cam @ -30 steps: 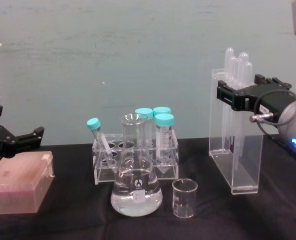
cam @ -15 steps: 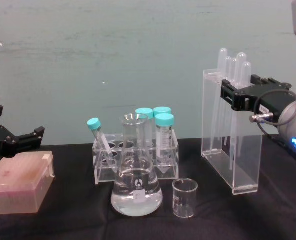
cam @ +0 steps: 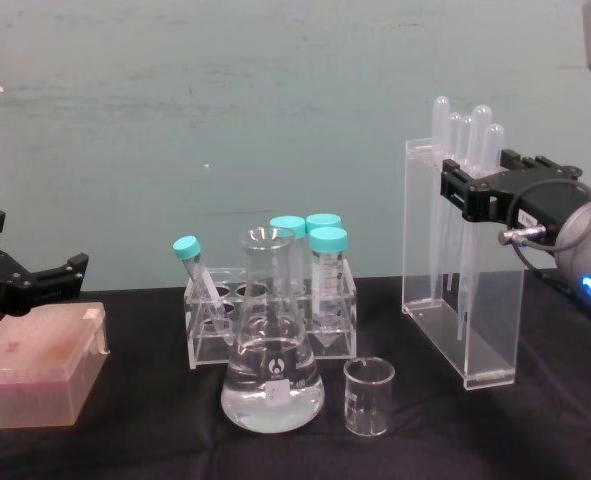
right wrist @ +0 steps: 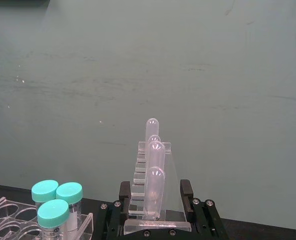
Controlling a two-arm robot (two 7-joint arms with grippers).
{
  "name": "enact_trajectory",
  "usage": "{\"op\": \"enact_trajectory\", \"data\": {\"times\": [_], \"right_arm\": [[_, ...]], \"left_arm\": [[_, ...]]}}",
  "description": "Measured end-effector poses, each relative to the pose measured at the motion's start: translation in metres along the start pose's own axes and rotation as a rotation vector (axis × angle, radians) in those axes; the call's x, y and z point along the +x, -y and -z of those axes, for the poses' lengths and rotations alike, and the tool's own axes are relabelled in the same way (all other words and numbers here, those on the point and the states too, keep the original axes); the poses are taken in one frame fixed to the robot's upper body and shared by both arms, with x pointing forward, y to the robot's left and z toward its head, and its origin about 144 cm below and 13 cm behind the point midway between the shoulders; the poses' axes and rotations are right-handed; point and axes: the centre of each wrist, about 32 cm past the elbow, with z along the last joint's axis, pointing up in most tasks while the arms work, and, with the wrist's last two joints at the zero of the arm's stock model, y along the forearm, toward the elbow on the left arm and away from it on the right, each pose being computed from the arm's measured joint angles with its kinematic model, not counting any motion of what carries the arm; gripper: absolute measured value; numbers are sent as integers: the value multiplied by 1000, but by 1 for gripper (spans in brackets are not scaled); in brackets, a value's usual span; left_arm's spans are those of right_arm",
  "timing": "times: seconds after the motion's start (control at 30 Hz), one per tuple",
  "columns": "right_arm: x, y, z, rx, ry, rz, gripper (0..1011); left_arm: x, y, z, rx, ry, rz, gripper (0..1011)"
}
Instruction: Place the experimental apparatus aside using one hand.
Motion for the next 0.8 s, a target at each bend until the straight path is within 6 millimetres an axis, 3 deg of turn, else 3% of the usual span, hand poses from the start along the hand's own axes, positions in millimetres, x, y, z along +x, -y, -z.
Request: {"op": "enact_trajectory", "data": {"times": [0.8], "right_arm": [[4, 2, -3, -13, -35, -21, 605]], "left_arm": [[0, 0, 0, 0, 0, 0, 1000]]}}
